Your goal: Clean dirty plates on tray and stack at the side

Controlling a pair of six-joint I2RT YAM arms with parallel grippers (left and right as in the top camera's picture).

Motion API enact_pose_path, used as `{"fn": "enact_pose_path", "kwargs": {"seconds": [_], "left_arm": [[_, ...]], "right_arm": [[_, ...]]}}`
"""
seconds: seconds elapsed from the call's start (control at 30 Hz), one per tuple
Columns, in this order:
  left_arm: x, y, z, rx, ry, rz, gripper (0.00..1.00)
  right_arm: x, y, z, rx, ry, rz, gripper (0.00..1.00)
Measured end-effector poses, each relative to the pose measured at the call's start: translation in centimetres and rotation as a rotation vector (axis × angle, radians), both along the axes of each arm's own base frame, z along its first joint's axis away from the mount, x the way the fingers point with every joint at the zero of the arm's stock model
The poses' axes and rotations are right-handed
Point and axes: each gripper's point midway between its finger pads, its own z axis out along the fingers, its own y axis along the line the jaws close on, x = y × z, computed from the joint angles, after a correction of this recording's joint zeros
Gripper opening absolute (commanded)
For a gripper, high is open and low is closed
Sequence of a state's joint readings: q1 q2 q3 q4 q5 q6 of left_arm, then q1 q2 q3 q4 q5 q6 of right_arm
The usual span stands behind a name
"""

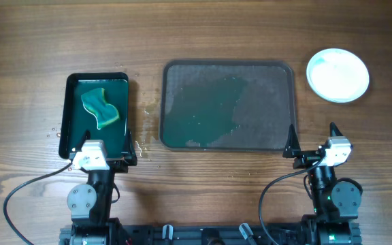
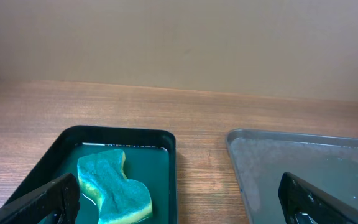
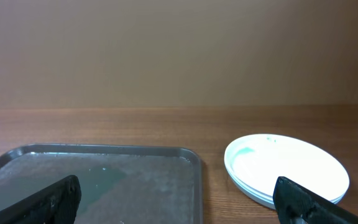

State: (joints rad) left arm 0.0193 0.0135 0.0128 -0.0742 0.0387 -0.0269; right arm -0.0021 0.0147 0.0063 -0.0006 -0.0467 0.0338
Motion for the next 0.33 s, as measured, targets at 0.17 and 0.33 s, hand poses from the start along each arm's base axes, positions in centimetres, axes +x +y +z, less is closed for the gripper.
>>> {"fn": "enact_pose_path", "kwargs": {"seconds": [0.17, 0.33], "left_arm": [[0.00, 0.00, 0.00, 0.000, 0.000, 0.000, 1.00], [0.00, 0.00, 0.01, 0.000, 0.000, 0.000, 1.00]], "right_arm": [[0.00, 0.00, 0.00, 0.000, 0.000, 0.000, 1.00], [0.00, 0.00, 0.00, 0.000, 0.000, 0.000, 1.00]]}}
